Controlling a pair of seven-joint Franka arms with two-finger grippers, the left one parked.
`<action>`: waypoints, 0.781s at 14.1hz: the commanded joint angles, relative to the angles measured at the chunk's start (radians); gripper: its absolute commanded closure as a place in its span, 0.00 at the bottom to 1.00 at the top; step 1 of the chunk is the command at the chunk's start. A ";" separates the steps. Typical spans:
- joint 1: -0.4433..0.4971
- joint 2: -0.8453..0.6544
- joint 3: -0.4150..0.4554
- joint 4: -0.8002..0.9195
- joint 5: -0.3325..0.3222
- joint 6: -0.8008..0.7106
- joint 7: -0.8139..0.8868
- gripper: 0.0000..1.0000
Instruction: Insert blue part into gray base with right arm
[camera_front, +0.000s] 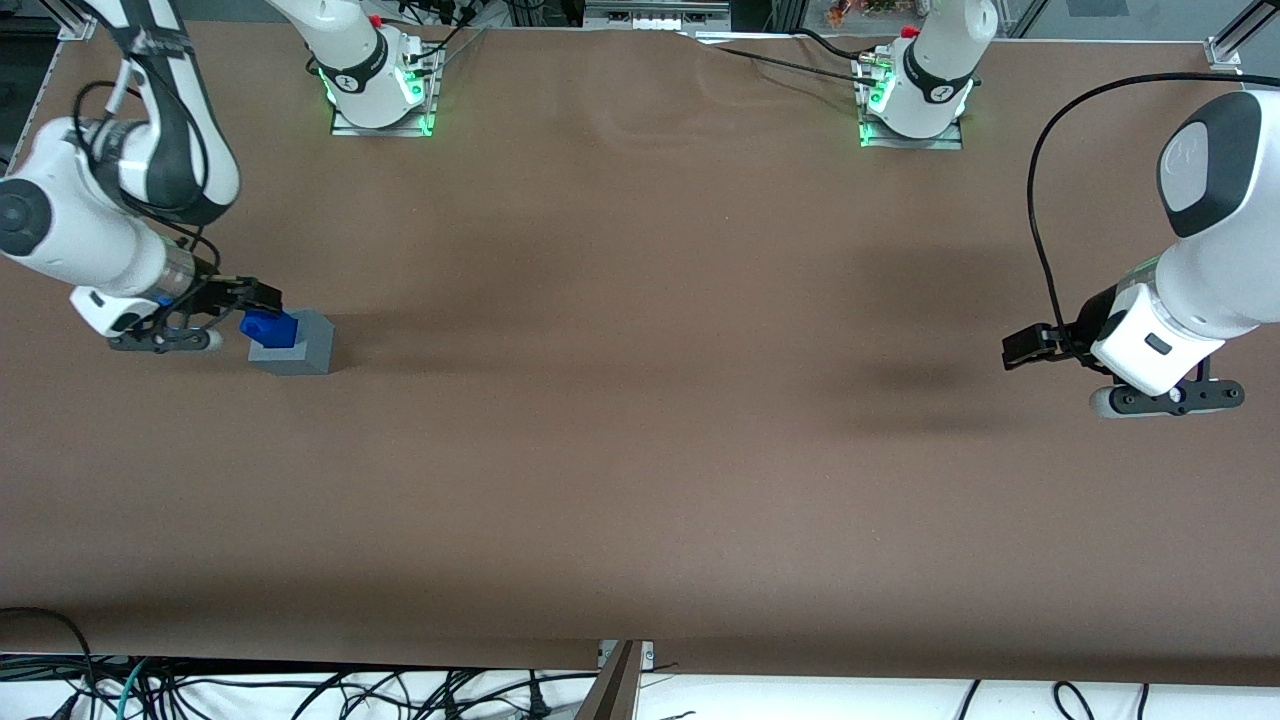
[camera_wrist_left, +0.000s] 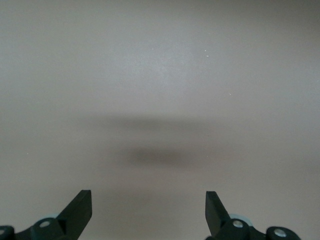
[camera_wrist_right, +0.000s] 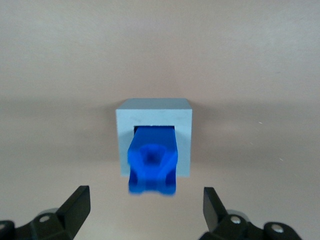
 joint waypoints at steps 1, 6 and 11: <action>-0.005 -0.009 0.008 0.184 0.013 -0.222 -0.003 0.00; -0.007 -0.032 0.008 0.368 0.008 -0.387 -0.026 0.00; -0.042 -0.103 0.052 0.349 -0.019 -0.386 -0.035 0.00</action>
